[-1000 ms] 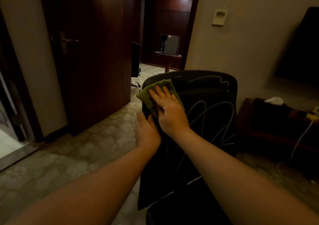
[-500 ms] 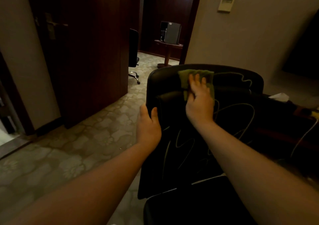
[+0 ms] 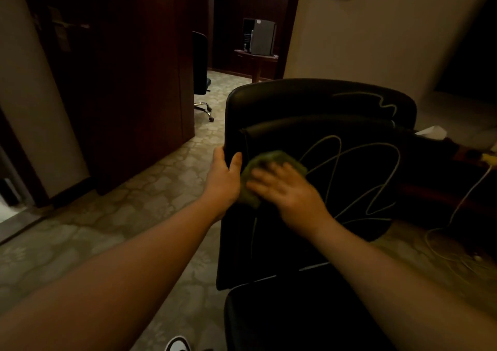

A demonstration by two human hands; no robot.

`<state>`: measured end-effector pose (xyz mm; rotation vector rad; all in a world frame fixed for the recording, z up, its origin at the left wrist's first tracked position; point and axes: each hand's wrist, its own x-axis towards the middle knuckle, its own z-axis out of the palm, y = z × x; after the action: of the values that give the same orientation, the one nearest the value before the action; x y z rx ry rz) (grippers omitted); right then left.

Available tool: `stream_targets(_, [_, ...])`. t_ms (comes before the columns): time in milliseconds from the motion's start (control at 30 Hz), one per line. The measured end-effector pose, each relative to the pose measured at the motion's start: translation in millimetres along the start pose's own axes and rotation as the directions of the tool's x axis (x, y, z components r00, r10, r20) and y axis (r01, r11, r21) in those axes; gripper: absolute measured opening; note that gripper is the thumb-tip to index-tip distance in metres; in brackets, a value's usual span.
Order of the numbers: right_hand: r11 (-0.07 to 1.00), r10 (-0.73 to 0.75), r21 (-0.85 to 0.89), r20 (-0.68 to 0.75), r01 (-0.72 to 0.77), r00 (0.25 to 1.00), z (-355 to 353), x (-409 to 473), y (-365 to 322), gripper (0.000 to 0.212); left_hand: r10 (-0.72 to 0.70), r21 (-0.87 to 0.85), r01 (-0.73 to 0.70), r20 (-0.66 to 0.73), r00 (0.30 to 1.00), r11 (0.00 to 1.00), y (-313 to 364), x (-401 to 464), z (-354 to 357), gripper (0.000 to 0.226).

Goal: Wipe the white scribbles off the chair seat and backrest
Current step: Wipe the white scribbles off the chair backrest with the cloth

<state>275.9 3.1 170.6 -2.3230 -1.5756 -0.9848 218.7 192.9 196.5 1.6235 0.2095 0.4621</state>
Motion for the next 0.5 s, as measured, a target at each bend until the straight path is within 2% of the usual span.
stream_targets(33, [0.993,0.12,0.002,-0.048,-0.12,0.992,-8.7,19.3,9.6,0.052,-0.012,-0.015,0.012,0.015,1.0,1.0,0.6,0.5,-0.1,0.017])
stream_targets(100, [0.924,0.381,0.056,-0.109,-0.377,0.918,-24.9,56.3,23.5,0.053,-0.021,-0.045,0.023,0.041,0.999,0.999,0.8,2.0,-1.0,0.016])
stream_targets(167, [0.893,0.447,0.123,-0.128,-0.433,0.886,-24.0,71.7,25.1,0.051,-0.023,-0.059,0.025,0.048,0.999,0.998,-0.3,3.6,-2.5,0.017])
stream_targets(267, [0.952,0.29,0.142,-0.149,-0.27,0.945,6.9,39.6,1.8,0.056,0.012,-0.026,-0.012,0.012,1.0,1.0,-2.2,5.9,-1.1,0.016])
stream_targets(333, [0.977,0.148,0.166,-0.1,-0.13,0.984,39.4,-10.9,-25.7,0.056,-0.001,-0.04,0.001,0.013,1.0,0.999,-4.1,8.9,0.2,0.017])
stream_targets(400, [0.988,-0.021,0.154,0.003,0.02,1.0,70.8,-68.5,-48.2,0.053,-0.031,-0.064,0.033,0.036,0.999,0.997,-4.3,11.2,2.0,0.019])
stream_targets(500, [0.973,-0.229,0.034,0.23,0.227,0.946,90.8,-121.2,-55.3,0.05,-0.038,-0.065,0.04,0.034,0.999,0.997,-2.4,12.5,9.7,0.03])
